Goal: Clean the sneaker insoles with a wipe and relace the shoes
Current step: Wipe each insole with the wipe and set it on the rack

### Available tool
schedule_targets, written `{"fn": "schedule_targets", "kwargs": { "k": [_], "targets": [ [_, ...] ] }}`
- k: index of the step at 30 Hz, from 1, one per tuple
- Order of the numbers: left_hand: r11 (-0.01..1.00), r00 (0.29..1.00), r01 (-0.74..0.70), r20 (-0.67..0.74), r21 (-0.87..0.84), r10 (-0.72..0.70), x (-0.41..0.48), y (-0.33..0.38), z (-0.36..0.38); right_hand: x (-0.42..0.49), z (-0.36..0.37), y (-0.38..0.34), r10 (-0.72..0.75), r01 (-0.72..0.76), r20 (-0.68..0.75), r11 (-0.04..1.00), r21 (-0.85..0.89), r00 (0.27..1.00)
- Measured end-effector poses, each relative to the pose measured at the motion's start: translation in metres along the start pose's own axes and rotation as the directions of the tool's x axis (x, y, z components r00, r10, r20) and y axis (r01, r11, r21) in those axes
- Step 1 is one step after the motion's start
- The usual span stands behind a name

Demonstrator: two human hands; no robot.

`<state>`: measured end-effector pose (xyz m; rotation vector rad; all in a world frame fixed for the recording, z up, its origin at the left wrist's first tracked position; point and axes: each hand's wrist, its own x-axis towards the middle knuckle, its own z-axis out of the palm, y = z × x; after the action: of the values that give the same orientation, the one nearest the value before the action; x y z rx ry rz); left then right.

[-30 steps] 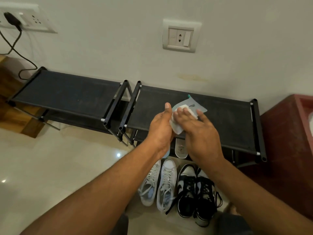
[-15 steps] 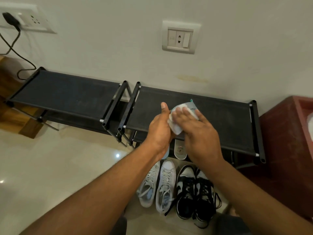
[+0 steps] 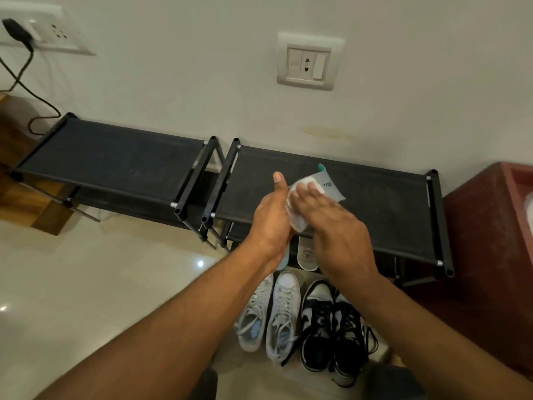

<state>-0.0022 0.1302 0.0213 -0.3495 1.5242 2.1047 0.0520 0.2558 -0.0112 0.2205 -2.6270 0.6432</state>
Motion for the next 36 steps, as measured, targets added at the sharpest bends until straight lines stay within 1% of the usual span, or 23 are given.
{"fn": "schedule_targets", "kwargs": {
  "k": [1, 2, 4, 5, 6, 9, 13, 15, 17, 18, 20, 21, 22, 24, 25, 26, 28, 29, 31, 32, 33, 35, 36],
  "targets": [
    [1.000, 1.000, 0.000, -0.004, 0.006, 0.000, 0.001, -0.001, 0.000, -0.002, 0.001, -0.001, -0.048, 0.049, 0.016, 0.999, -0.007, 0.999],
    [1.000, 1.000, -0.003, 0.005, 0.015, 0.003, 0.001, -0.002, 0.000, -0.003, 0.001, 0.002, -0.048, 0.048, 0.007, 0.999, -0.002, 0.999],
    [0.999, 0.999, -0.026, 0.020, 0.028, 0.025, 0.001, -0.001, 0.000, -0.001, -0.001, 0.011, 0.053, -0.051, -0.039, 0.997, 0.050, 0.998],
    [0.999, 0.999, -0.039, 0.019, 0.038, 0.039, 0.001, 0.001, 0.000, 0.001, -0.002, 0.013, 0.076, -0.073, -0.045, 0.996, 0.056, 0.996],
    [0.998, 0.999, -0.051, 0.015, 0.044, 0.051, 0.001, 0.002, 0.000, 0.002, -0.002, 0.009, 0.065, -0.064, -0.033, 0.997, 0.031, 0.997],
    [0.998, 0.998, -0.054, -0.014, 0.013, 0.055, 0.002, -0.001, -0.002, -0.002, 0.005, -0.006, -0.050, 0.050, 0.033, 0.998, -0.022, 0.998],
    [0.999, 0.999, -0.035, -0.033, -0.015, 0.034, 0.003, -0.001, -0.001, 0.000, 0.004, 0.001, -0.118, 0.123, 0.073, 0.990, -0.069, 0.990],
    [0.999, 0.999, -0.041, -0.009, -0.007, 0.041, 0.004, -0.001, 0.000, 0.001, -0.001, 0.013, -0.071, 0.075, 0.049, 0.994, -0.079, 0.996],
    [0.999, 0.999, -0.042, 0.017, -0.006, 0.042, 0.006, 0.000, -0.002, 0.003, -0.003, 0.013, 0.006, -0.005, 0.017, 1.000, -0.028, 1.000],
    [0.999, 0.999, -0.029, 0.013, -0.023, 0.030, 0.006, 0.001, -0.003, 0.002, -0.002, 0.009, -0.005, 0.005, 0.028, 1.000, -0.024, 1.000],
    [0.997, 1.000, 0.009, -0.009, -0.078, -0.009, 0.005, 0.003, -0.005, -0.003, 0.003, 0.004, -0.107, 0.111, 0.077, 0.993, -0.050, 0.991],
    [0.995, 1.000, 0.019, -0.011, -0.102, -0.020, 0.005, 0.004, -0.005, -0.004, 0.003, 0.009, -0.134, 0.138, 0.071, 0.989, -0.058, 0.988],
    [0.993, 1.000, 0.020, -0.007, -0.113, -0.021, 0.006, 0.006, -0.005, -0.004, 0.002, 0.017, -0.093, 0.095, 0.044, 0.994, -0.053, 0.995],
    [0.994, 1.000, 0.013, 0.002, -0.113, -0.012, 0.006, 0.008, -0.006, -0.001, -0.003, 0.028, 0.042, -0.042, -0.032, 0.999, 0.000, 0.999],
    [0.993, 1.000, 0.011, 0.003, -0.116, -0.011, 0.007, 0.009, -0.007, -0.001, -0.004, 0.026, 0.055, -0.055, -0.037, 0.998, 0.012, 0.998],
    [0.992, 1.000, 0.014, 0.001, -0.127, -0.014, 0.007, 0.010, -0.008, -0.002, -0.003, 0.020, 0.014, -0.014, -0.014, 1.000, 0.006, 1.000],
    [0.988, 1.000, 0.025, 0.006, -0.150, -0.024, 0.008, 0.009, -0.010, -0.008, -0.001, 0.014, -0.114, 0.115, 0.045, 0.993, -0.022, 0.992],
    [0.988, 0.999, 0.034, 0.017, -0.153, -0.032, 0.008, 0.009, -0.010, -0.008, -0.001, 0.018, -0.118, 0.119, 0.044, 0.993, -0.024, 0.992],
    [0.986, 0.998, 0.050, 0.029, -0.157, -0.046, 0.008, 0.009, -0.010, -0.004, -0.005, 0.027, 0.008, -0.007, -0.016, 1.000, 0.022, 1.000],
    [0.985, 0.998, 0.052, 0.029, -0.164, -0.048, 0.008, 0.010, -0.011, -0.002, -0.005, 0.026, 0.032, -0.032, -0.027, 0.999, 0.029, 0.999],
    [0.984, 0.999, 0.052, 0.026, -0.173, -0.048, 0.009, 0.010, -0.011, -0.003, -0.005, 0.020, 0.007, -0.007, -0.019, 1.000, 0.016, 1.000],
    [0.979, 0.999, 0.054, 0.012, -0.194, -0.053, 0.009, 0.010, -0.012, -0.009, -0.002, 0.011, -0.148, 0.148, 0.032, 0.989, -0.015, 0.989],
    [0.978, 0.998, 0.057, 0.014, -0.199, -0.056, 0.009, 0.009, -0.011, -0.010, -0.001, 0.013, -0.178, 0.179, 0.037, 0.984, -0.017, 0.983]
  ]
}}
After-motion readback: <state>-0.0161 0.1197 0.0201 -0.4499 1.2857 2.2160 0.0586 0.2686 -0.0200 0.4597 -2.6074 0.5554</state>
